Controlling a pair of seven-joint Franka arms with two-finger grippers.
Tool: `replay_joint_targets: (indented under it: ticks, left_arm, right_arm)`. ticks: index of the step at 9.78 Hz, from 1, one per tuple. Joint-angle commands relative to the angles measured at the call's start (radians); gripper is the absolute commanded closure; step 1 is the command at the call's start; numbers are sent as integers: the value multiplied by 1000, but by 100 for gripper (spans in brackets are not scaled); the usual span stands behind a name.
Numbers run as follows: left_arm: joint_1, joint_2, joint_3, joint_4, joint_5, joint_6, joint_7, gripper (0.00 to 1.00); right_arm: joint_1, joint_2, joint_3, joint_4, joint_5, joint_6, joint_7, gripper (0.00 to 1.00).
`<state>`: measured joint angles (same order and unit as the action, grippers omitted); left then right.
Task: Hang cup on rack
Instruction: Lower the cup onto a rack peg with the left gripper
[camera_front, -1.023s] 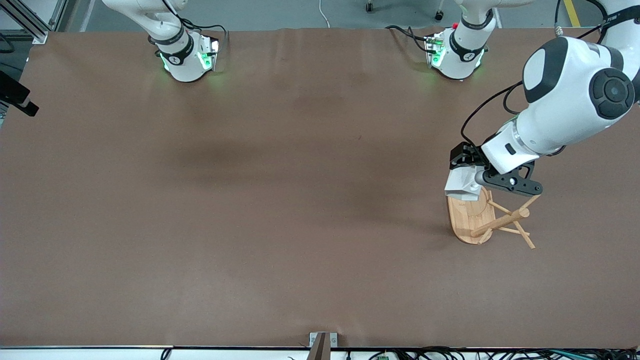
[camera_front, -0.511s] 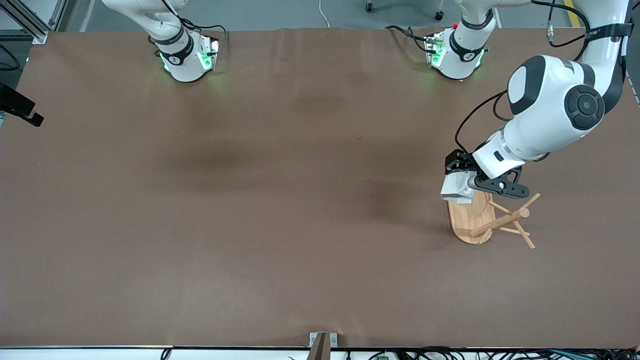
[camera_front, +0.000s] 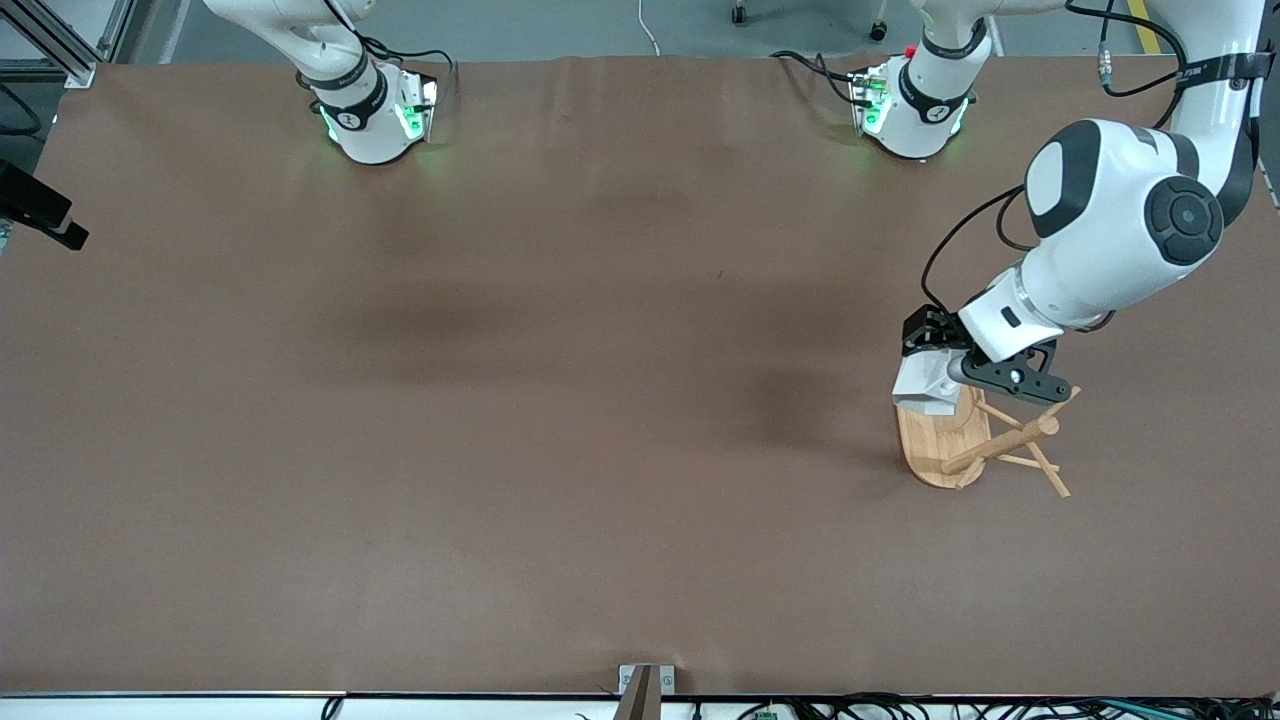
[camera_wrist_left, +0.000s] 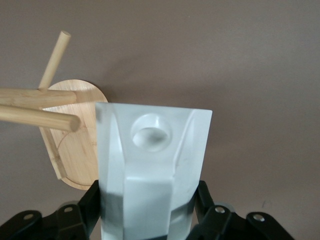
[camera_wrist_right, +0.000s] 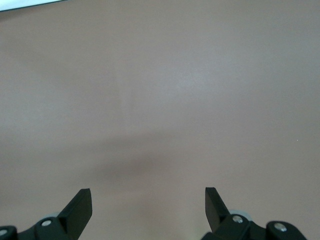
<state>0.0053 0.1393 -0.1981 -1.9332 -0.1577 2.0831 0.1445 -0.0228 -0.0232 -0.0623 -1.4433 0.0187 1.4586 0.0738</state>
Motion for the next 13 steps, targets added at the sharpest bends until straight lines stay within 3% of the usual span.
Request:
replay_joint_targets:
  ticks: [1,7,13]
  left_arm:
    - [-8,41,13,-15,-19,55,70,100]
    - [-8,97,14,56,-19,61,173,100]
    - [-4,111,66,57,-91,61,213,100]
  right_arm:
    - [1,-1,2,9,-13,-15,-3,0]
    - [0,0,1,6,-11,-3,-20,0]
    - [-2,2,1,8,-11,12,-20,0]
